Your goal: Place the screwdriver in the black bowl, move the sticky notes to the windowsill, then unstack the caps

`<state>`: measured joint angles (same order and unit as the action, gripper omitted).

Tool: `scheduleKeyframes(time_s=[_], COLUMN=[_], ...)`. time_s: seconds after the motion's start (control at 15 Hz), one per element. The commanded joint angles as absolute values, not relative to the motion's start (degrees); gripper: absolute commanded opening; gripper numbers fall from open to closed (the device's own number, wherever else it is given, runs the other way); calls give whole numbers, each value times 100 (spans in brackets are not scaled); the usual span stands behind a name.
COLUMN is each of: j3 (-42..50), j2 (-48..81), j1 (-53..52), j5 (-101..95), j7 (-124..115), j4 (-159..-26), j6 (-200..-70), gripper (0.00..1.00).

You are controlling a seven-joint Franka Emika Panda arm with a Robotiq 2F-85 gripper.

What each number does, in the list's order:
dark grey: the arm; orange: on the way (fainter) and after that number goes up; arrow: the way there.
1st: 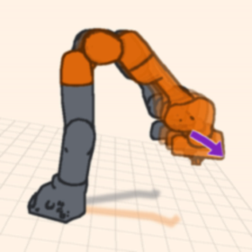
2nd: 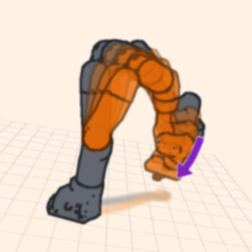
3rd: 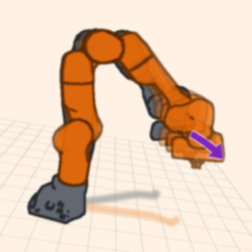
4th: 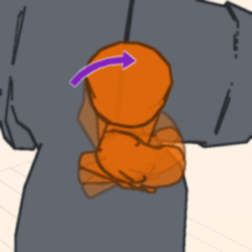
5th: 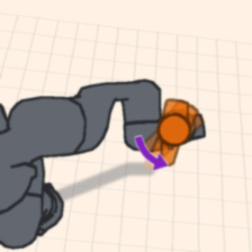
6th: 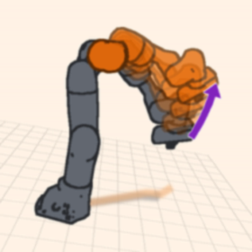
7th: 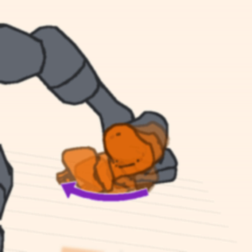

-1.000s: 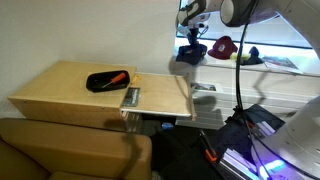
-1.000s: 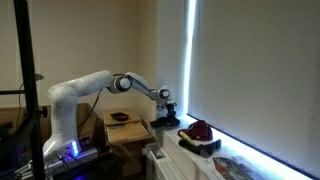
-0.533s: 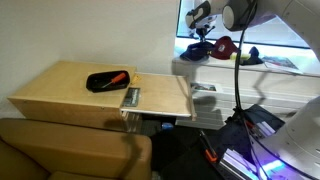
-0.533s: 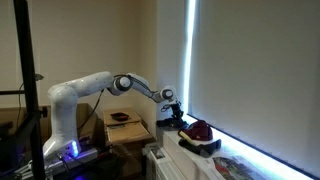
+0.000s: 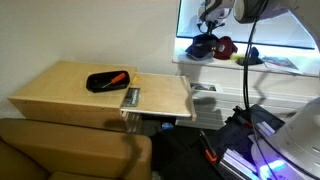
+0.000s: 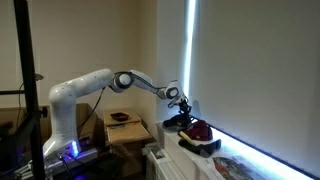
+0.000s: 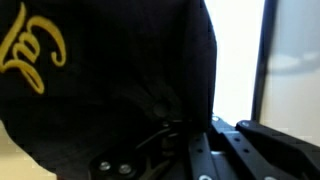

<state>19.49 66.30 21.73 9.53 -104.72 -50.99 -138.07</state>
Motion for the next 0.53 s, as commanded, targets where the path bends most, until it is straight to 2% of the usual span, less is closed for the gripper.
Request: scheduleKeyframes(time_s=[0.0, 0.2, 0.47], j3=[1675, 1136, -535], j2=[5935, 5592, 5148], j1=[2198, 2341, 2982], j5=[1365, 1752, 2021], j7=[-10037, -9162, -7526], j4=[-6270, -6951, -7891], j6=[-15386, -16822, -18699], gripper=[1, 1, 1])
